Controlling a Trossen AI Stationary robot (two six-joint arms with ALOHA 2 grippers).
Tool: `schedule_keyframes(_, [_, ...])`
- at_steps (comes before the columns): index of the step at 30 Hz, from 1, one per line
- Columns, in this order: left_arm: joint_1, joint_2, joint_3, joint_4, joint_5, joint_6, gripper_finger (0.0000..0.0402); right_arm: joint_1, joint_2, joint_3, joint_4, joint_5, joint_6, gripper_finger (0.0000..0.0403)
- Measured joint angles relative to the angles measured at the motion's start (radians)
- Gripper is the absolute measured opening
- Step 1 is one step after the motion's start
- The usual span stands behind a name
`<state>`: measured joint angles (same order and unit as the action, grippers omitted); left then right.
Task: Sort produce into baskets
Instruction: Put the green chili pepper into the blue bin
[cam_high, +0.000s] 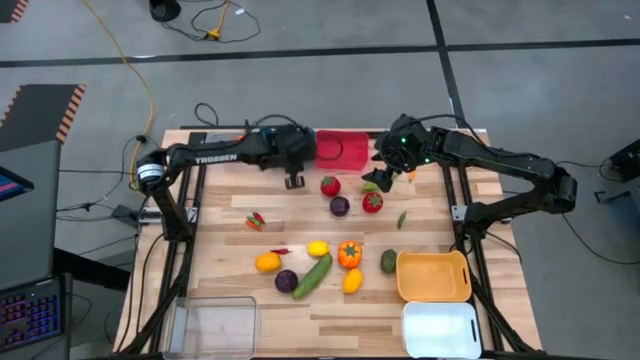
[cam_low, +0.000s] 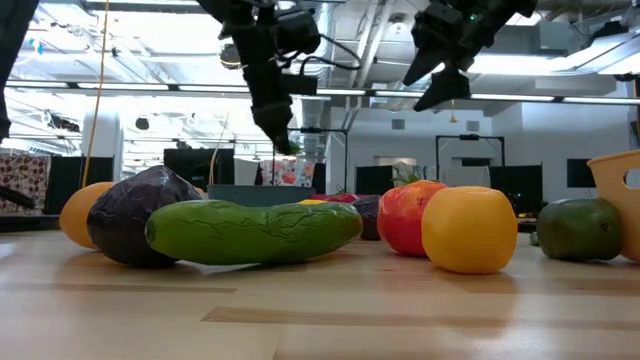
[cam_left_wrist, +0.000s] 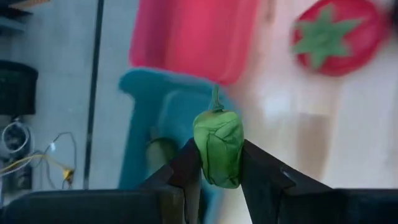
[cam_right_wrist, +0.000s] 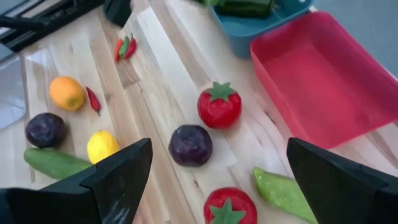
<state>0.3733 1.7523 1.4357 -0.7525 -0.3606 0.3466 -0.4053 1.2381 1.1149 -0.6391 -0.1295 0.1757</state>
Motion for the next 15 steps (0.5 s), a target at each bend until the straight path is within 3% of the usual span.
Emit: schedule_keyframes(15, [0.178,0.000,0.000,0.001,0.024,0.078,0.0084,0.000,0.000,0.000,-0.015,0.000,0.000,0.0400])
